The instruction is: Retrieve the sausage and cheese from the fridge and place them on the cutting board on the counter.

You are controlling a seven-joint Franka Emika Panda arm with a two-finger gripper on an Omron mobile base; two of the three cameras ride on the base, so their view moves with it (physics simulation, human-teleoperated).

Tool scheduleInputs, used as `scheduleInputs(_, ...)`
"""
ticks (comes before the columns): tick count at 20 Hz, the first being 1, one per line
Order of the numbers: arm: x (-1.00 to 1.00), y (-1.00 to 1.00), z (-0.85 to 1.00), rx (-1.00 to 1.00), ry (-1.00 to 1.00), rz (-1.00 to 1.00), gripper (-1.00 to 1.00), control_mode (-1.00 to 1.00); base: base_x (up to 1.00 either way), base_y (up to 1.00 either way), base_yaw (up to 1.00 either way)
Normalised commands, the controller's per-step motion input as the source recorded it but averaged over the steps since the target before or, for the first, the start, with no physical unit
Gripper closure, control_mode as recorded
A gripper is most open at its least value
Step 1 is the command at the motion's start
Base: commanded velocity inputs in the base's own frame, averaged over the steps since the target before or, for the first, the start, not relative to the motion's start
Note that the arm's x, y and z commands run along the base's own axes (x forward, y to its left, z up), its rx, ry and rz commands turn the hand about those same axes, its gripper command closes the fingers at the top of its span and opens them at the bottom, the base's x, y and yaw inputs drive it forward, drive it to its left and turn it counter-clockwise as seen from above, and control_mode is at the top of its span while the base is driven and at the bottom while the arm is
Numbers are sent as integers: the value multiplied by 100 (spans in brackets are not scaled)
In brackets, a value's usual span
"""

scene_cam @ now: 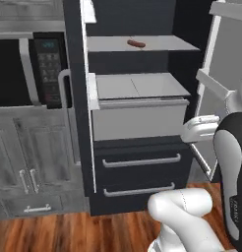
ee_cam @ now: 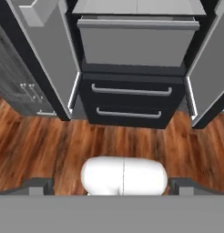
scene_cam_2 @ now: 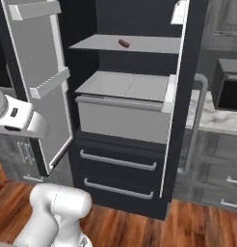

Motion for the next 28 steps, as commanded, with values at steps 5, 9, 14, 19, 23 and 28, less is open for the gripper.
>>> scheduleInputs(5, 0, 0, 0, 0, 0, 0, -100, 100, 34, -60, 13)
scheduleInputs(9, 0, 0, 0, 0, 0, 0, -100, 100, 95, 0, 0)
scheduleInputs(14, 0, 0, 0, 0, 0, 0, -100, 100, 100, 0, -2)
scheduleInputs(19, 0, 0, 0, 0, 0, 0, -100, 100, 100, 0, -7)
scheduleInputs(23, 0, 0, 0, 0, 0, 0, -100, 100, 100, 0, -2)
scheduleInputs(28, 0, 0, 0, 0, 0, 0, -100, 100, 94, 0, -2)
